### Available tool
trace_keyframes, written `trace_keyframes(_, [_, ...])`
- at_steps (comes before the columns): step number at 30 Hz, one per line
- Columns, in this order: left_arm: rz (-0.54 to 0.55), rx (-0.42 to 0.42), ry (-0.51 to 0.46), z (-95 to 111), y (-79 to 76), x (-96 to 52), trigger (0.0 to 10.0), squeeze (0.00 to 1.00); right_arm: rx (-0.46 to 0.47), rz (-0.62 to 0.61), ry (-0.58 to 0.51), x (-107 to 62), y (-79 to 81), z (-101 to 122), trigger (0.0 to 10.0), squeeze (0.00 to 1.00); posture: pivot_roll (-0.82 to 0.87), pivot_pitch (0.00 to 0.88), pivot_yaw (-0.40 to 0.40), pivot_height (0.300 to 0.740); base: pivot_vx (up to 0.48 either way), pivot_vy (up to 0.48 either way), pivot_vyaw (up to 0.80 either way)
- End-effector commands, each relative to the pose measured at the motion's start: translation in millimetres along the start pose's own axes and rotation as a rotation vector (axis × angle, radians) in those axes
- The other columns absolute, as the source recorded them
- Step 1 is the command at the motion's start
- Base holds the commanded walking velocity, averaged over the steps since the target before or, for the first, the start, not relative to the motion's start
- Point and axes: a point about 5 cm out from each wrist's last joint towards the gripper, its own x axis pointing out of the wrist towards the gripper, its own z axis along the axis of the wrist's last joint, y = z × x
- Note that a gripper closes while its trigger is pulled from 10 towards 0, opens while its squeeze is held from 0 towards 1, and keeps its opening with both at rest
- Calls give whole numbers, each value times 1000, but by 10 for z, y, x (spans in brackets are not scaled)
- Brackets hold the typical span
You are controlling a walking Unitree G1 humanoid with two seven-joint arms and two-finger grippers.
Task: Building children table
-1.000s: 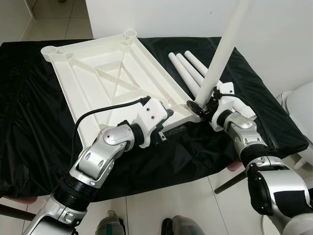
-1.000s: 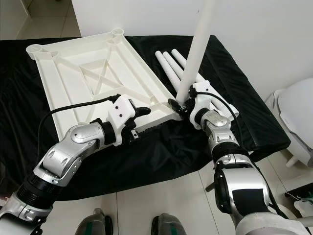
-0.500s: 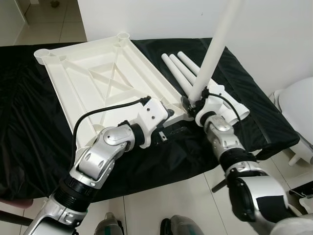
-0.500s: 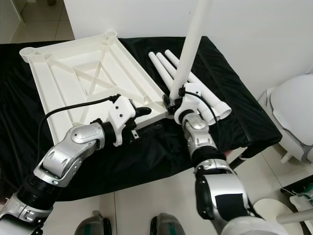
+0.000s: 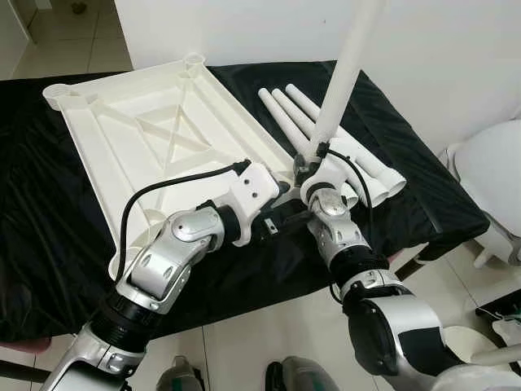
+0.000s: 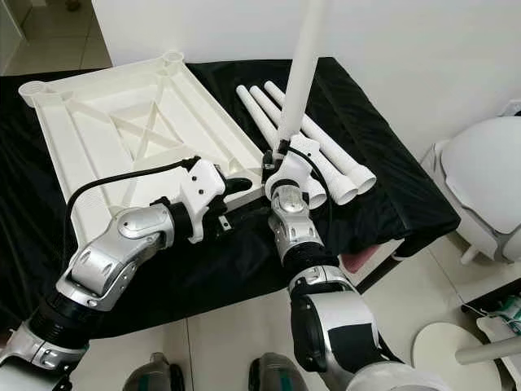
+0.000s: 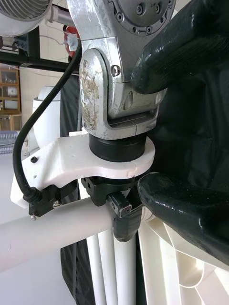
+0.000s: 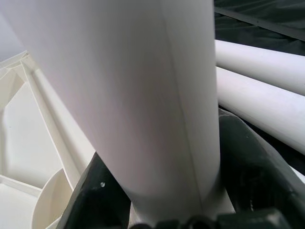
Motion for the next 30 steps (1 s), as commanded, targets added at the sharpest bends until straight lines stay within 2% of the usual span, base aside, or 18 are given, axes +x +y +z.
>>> trace_keyframes(1, [-4,4,16,-13,-8,-3,10000,0,3,64,24,-30,100,-56,10000,1000,-32,0,-29,740,0,0,0])
trace_keyframes(4, [-4,4,16,-13,-9,0,10000,0,32,115,2,-42,137,-23,10000,1000,-35,0,-29,740,0,0,0])
trace_keyframes(8, [-3,3,15,-14,-9,1,10000,0,19,155,-7,-48,112,-12,10000,1000,-37,0,-30,740,0,0,0])
trace_keyframes(12, [0,4,14,-11,-10,-3,10000,0,-11,231,-12,-50,-61,-3,10000,1000,-35,0,-31,740,0,0,0])
trace_keyframes(13, [0,4,14,-11,-10,-3,10000,0,-11,231,-12,-50,-61,-3,10000,1000,-35,0,-31,740,0,0,0])
trace_keyframes(16, [1,5,15,-10,-1,-2,10000,0,-82,280,-8,-36,-179,-1,10000,1000,-37,0,-29,740,0,0,0])
trace_keyframes(18, [0,6,15,-8,4,0,10000,0,-102,318,0,-27,-248,8,10000,0,-39,0,-26,740,0,0,0])
trace_keyframes(22, [-3,8,15,-6,4,1,10000,0,-148,415,-4,-19,-382,51,10000,0,-38,0,-25,740,0,0,0])
trace_keyframes(24, [-3,10,15,-3,6,-3,10000,0,-207,471,-21,-26,-453,82,10000,0,-37,0,-25,740,0,0,0])
trace_keyframes(30, [0,13,17,-2,16,-10,10000,0,-276,517,-23,-6,-600,148,10000,0,-32,0,-25,740,0,0,0])
